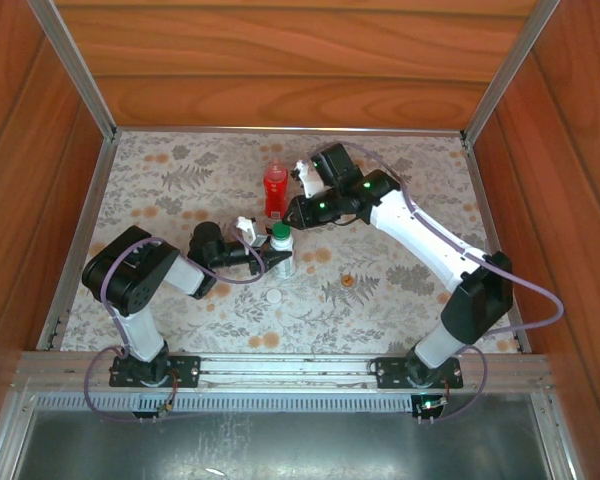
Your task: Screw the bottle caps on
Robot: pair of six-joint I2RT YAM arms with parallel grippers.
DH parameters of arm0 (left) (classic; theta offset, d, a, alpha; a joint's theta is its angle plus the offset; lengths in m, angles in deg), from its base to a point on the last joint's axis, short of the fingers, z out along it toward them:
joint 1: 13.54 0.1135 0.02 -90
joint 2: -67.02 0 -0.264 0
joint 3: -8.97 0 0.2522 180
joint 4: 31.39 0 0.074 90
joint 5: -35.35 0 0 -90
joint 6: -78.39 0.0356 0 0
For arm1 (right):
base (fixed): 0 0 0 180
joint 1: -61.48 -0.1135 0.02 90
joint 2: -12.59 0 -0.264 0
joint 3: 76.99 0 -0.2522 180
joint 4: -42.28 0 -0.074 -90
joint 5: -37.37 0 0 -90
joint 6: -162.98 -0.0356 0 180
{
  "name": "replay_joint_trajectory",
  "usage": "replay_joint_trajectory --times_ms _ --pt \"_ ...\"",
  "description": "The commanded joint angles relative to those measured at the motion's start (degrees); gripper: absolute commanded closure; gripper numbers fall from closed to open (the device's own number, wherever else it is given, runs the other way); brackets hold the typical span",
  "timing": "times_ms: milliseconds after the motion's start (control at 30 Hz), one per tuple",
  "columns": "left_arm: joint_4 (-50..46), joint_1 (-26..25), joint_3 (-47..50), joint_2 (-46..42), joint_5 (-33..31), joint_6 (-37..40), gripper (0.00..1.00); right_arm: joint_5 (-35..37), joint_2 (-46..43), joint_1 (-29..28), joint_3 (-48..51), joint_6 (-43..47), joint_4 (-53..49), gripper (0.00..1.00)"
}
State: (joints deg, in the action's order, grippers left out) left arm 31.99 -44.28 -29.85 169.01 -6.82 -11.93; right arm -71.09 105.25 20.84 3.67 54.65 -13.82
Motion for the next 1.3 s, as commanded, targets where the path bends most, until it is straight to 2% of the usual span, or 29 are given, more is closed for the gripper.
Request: replay_joint_trajectory --times_ms 0,167,367,467,567,700,733,933,1067,1167,1267 --pt "-0.99 0.27 -0.45 -0.13 1.20 -1.00 0.46 -3.36 0.79 0.30 -0.76 1.01 -0.89 0.77" --pt "-1.16 0.27 -0.51 -0.22 1.11 -1.19 0.45 -6.70 -1.95 0.28 3.29 1.11 -1.15 0.84" --pt "-1.37 0.31 -0.75 -0.23 1.07 -1.36 0.45 -14.20 -5.70 0.30 8.12 0.37 -0.01 0.90" --pt "-1.38 0.30 -0.81 -0.30 1.18 -1.41 0.45 -12.06 -6.70 0.30 7.58 0.70 -0.17 0.90" --pt "-1.50 0.25 -0.91 -0.22 1.37 -1.45 0.45 -6.74 -6.73 0.77 5.78 1.00 0.23 0.85" --pt "-1.50 0.25 -0.78 -0.31 1.46 -1.37 0.46 -4.43 -4.64 2.01 2.96 1.69 1.11 0.69" --pt "-1.64 0.26 -0.90 -0.26 1.49 -1.37 0.45 -4.05 -3.92 2.24 2.36 1.75 1.21 0.68" --pt "-1.67 0.33 -0.78 -0.44 1.62 -1.40 0.45 -8.50 1.73 2.54 -1.53 3.13 -0.41 0.70" --pt "-1.78 0.33 -0.61 -0.73 1.64 -1.33 0.45 -9.42 2.11 2.35 -1.94 4.89 -2.55 0.59" --pt "-1.92 0.26 -0.76 -0.75 1.69 -1.38 0.45 -9.14 2.11 2.18 -0.93 5.40 -2.88 0.64" --pt "-2.06 0.26 -0.92 -0.57 1.75 -1.35 0.46 -8.88 2.11 2.15 -0.13 5.58 -3.22 0.74"
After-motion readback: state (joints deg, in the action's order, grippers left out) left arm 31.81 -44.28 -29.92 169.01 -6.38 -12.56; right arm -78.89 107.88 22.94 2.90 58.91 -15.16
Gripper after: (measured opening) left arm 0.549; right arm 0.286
